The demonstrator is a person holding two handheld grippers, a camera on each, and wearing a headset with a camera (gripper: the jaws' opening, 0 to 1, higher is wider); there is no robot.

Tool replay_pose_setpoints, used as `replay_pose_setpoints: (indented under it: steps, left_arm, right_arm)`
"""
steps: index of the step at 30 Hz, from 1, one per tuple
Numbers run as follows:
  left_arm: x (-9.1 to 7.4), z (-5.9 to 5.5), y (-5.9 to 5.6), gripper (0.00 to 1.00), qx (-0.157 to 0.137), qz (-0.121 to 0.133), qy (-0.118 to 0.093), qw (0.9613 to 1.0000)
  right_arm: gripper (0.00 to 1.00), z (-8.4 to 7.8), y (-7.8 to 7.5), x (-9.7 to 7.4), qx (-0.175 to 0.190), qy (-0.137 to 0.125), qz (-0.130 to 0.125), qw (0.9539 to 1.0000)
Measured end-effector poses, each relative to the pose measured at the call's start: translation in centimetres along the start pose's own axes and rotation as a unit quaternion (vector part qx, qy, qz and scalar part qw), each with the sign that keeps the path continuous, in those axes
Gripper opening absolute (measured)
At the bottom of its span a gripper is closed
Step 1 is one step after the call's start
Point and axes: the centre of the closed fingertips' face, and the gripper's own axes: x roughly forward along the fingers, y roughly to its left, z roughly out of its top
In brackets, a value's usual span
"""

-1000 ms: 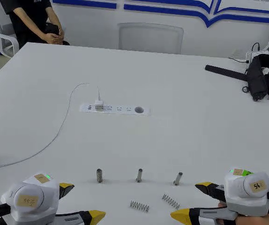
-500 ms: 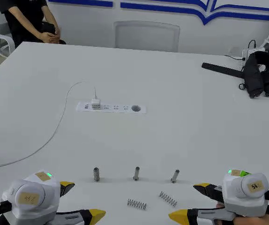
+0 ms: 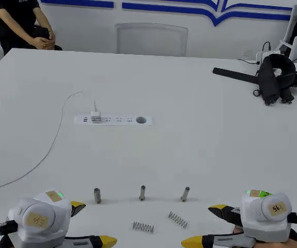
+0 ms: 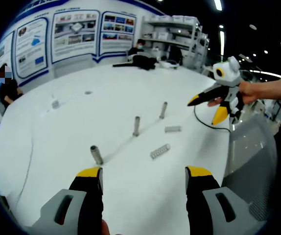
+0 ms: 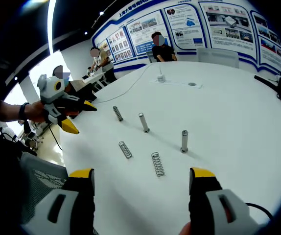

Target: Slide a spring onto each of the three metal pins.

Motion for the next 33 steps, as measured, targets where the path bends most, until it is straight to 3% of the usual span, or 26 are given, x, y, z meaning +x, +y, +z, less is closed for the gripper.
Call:
replay_pose_setpoints:
  steps: [15,19,23,33]
  left_arm:
    - [3.9,0.9,-2.3,0.70,0.070,-0.059,0.039,0.9950]
    - [5.2,0.5,-2.9,0.69,0.102,-0.075,0.058,0.9903]
    - [6.6,-0.2,-3.4,0.67,0.112,-0.093,0.074,0.9866]
    - [9.0,-0.7,-4.3,0.60,0.136,-0.121,0.091,0.9791]
  right_arm:
    - [0.82,-1.2,0.7,-0.5,-0.001,0.006,0.007,1.0000]
    - [0.82,-1.5,1.1,-0.5,0.004,0.005,0.008,0.9999]
    - [0.82,-1.9,1.5,-0.6,0.008,0.006,0.012,0.9999]
    - [0.81,-2.9,1.4,-1.4,0.018,0.011,0.007,0.9997]
